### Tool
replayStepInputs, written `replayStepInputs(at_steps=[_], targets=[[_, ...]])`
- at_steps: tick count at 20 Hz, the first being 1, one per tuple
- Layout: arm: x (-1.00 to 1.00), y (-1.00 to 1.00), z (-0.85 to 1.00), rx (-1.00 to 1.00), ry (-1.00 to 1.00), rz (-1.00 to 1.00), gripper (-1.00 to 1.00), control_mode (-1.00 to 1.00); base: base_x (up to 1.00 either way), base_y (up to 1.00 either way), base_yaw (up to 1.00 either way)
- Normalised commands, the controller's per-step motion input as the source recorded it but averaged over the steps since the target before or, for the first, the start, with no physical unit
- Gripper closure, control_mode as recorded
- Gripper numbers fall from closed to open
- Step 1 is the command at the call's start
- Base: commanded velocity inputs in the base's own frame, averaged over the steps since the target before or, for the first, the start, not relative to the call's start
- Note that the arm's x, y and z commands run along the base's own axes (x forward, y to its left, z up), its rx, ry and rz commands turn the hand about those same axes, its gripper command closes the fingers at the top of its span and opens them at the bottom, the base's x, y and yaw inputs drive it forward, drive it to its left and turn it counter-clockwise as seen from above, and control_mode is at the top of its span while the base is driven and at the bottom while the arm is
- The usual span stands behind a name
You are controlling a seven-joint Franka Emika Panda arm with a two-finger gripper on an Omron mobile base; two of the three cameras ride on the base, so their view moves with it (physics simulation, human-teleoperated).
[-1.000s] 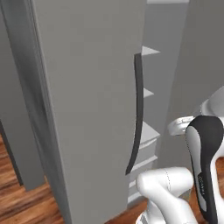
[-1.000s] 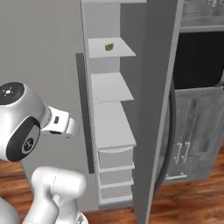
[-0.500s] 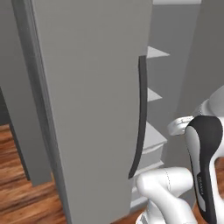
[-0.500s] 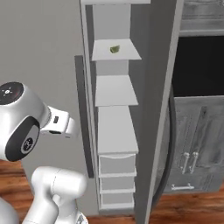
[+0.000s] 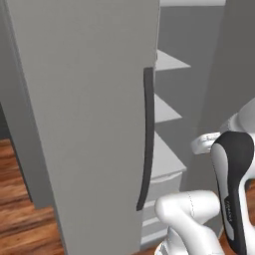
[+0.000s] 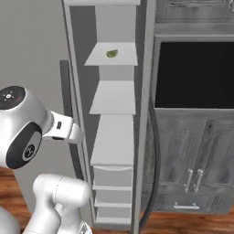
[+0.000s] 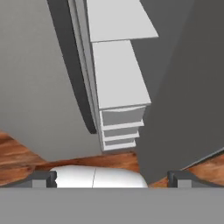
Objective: Take the lemon wedge, broccoli, and lemon from the freezer and place them in the bowl on the counter.
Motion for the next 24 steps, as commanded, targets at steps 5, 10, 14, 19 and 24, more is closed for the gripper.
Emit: replayStepInputs(at_steps=[5,10,14,19,24], targets=[[0.00,0.00,0.00,0.00,0.00,0.00,-1.00,1.00,0.55,-0.30,0.23],[0.00,0.00,0.00,0.00,0.00,0.00,-1.00,1.00,0.56,-0.18,0.25],[0.00,0.00,0.00,0.00,0.00,0.00,-1.00,1.00,0.27,-0.44,0.15],[0.00,0.00,0.00,0.00,0.00,0.00,-1.00,1.00,0.12,-0.57,0.07],[0.00,0.00,0.00,0.00,0.00,0.00,-1.00,1.00,0.28,-0.47,0.03]])
